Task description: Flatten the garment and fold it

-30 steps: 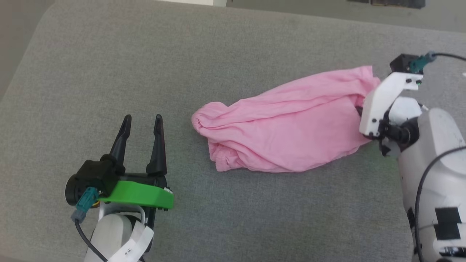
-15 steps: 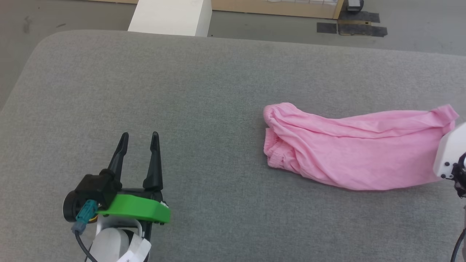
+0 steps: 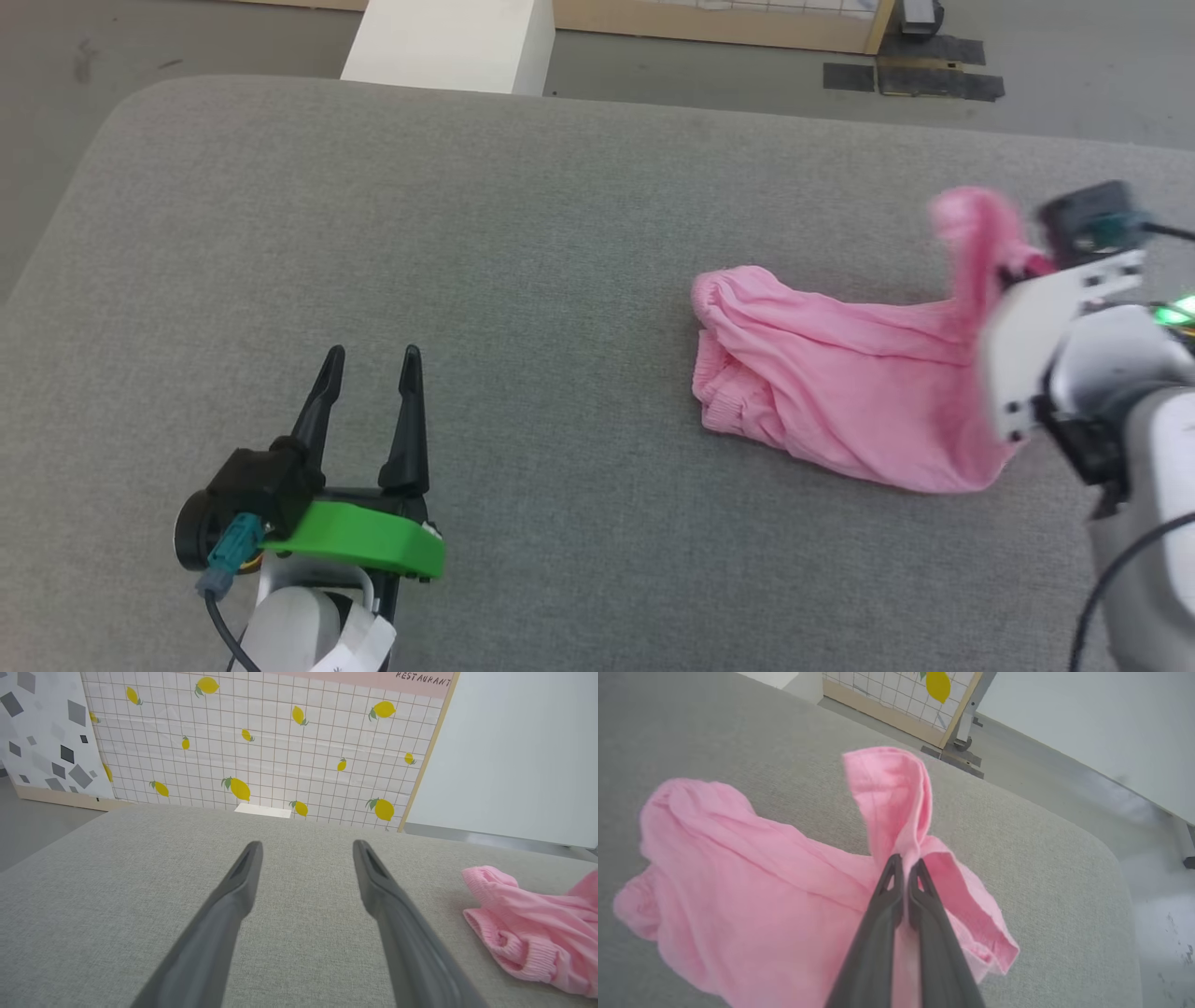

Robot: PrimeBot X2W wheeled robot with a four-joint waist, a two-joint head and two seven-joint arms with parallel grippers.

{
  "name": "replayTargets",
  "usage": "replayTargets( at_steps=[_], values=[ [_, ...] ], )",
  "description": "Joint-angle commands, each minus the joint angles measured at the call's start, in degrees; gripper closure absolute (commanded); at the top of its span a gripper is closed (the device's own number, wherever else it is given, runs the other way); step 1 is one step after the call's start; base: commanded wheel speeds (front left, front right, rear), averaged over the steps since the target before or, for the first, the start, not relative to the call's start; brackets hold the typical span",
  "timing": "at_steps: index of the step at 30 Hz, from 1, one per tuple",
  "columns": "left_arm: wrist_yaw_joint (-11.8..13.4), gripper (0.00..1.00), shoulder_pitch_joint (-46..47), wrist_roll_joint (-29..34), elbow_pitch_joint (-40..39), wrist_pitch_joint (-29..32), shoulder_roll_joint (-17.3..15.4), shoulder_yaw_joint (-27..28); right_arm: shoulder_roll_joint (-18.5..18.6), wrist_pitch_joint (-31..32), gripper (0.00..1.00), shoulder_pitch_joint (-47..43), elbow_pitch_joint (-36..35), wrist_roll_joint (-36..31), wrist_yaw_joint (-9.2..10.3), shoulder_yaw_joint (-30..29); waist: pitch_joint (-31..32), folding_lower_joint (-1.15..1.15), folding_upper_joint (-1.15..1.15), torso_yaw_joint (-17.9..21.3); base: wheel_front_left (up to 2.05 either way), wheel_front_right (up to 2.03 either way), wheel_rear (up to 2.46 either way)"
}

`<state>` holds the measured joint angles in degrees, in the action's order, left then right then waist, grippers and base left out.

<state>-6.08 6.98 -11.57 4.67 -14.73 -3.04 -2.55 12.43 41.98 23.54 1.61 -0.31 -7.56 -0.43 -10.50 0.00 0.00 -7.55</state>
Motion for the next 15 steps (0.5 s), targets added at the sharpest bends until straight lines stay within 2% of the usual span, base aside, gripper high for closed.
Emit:
replayTargets(
  at_steps=[1,7,15],
  values=[
    [-0.39,0.0,-0.33,0.49,0.08,-0.27,0.16,-0.09,0.73,0.76,1.0,0.72,-1.55,0.67,0.08,2.84,0.04,0.0,0.0,-0.55,0.0,0.0,0.0],
    [-0.44,0.0,0.12,-0.03,0.38,-0.27,0.16,-0.96,3.26,3.11,1.0,5.44,-2.52,2.99,0.08,17.13,-0.22,0.0,0.0,-2.11,0.0,0.0,0.0],
    [-0.26,0.0,1.0,-0.67,0.59,-0.27,0.16,-2.02,2.4,3.46,1.0,12.21,4.47,7.27,0.08,32.13,-1.23,0.0,0.0,-4.53,0.0,0.0,0.0]
  ],
)
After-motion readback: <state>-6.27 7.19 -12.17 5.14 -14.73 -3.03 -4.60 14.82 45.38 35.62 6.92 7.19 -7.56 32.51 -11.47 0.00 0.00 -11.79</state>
